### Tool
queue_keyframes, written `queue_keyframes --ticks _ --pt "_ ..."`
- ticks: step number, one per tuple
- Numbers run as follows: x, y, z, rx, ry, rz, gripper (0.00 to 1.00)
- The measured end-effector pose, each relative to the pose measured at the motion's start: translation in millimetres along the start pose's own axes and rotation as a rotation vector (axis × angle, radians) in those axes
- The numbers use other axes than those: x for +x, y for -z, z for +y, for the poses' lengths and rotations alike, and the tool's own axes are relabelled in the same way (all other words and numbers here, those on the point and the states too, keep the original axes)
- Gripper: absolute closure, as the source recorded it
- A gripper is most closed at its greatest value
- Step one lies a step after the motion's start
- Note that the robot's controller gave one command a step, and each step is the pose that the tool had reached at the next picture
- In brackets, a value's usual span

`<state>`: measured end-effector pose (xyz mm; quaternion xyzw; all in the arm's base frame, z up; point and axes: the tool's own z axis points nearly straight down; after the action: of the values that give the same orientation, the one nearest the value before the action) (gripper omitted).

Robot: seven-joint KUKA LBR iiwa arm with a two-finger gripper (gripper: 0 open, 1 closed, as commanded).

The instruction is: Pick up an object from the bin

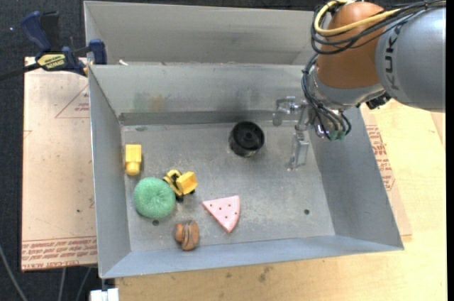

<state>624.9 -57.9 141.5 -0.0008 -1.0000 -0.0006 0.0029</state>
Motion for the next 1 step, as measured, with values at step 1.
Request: queue_keyframes --ticks 1 --pt "-1.8 5.0 0.1 0.001 0.001 -0.008 0.0"
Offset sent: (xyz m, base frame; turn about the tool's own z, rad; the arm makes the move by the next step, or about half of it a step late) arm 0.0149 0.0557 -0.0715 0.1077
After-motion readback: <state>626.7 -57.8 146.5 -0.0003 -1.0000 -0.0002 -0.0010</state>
